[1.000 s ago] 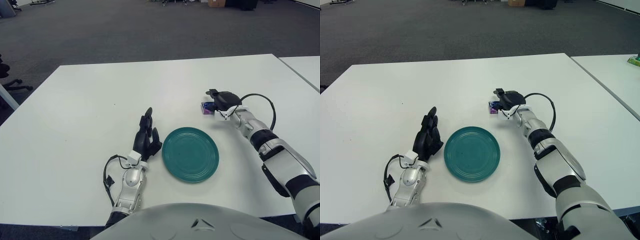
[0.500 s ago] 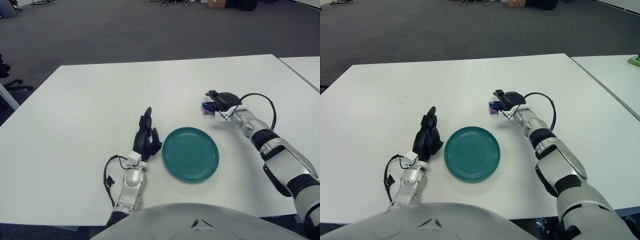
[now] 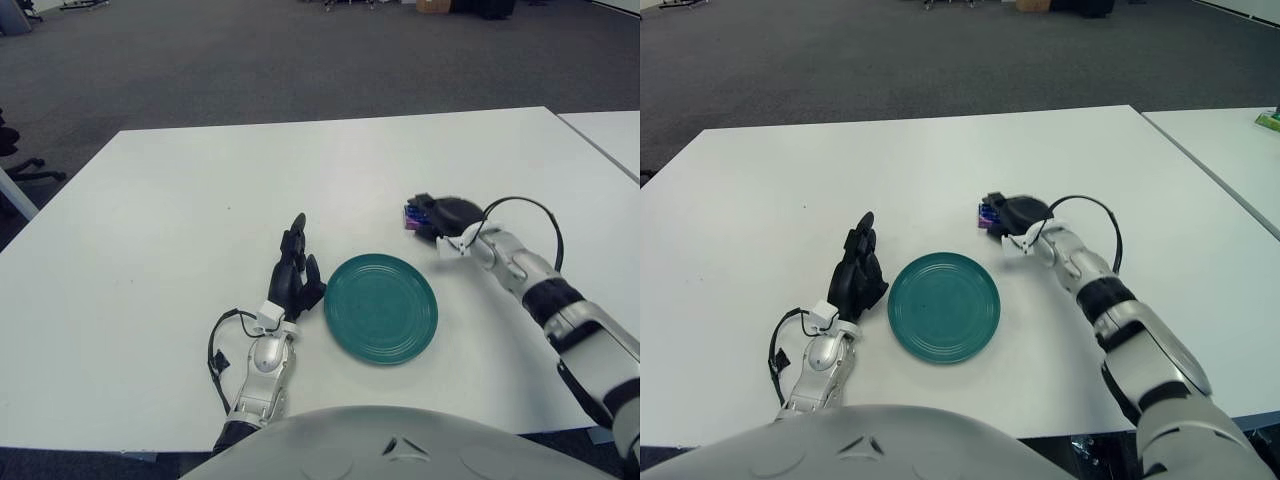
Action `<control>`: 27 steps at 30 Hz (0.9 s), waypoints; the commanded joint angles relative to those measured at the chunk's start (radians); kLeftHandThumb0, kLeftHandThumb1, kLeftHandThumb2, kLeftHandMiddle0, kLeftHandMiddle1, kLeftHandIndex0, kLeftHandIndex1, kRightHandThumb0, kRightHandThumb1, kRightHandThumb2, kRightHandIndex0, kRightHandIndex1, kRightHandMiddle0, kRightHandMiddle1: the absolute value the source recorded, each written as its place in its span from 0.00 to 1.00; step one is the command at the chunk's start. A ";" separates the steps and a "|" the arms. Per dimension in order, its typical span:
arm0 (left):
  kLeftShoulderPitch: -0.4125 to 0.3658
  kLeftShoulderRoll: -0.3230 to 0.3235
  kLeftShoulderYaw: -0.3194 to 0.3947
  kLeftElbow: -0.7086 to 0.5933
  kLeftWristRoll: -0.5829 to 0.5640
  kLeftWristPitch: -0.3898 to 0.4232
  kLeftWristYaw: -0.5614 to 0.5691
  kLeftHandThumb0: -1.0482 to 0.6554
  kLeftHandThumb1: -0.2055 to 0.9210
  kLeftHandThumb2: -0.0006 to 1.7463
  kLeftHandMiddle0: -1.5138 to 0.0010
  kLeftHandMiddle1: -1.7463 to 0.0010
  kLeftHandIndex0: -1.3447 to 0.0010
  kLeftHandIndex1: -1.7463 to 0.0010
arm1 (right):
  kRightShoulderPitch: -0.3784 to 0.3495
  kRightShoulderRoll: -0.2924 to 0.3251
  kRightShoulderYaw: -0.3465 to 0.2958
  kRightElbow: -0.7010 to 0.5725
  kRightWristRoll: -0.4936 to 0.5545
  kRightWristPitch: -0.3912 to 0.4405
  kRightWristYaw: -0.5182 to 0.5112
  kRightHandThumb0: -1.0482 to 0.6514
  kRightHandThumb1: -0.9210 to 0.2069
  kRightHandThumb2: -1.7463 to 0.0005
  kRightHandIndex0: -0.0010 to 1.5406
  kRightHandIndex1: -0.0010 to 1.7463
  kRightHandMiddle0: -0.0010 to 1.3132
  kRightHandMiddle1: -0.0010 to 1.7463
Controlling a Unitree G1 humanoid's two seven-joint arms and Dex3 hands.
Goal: Put the gum into the plate.
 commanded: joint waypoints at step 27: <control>-0.029 -0.056 0.004 0.115 0.025 -0.016 0.036 0.05 1.00 0.53 0.94 1.00 1.00 0.83 | 0.181 -0.088 -0.136 -0.384 -0.007 0.068 0.222 0.17 0.00 0.62 0.24 0.00 0.00 0.29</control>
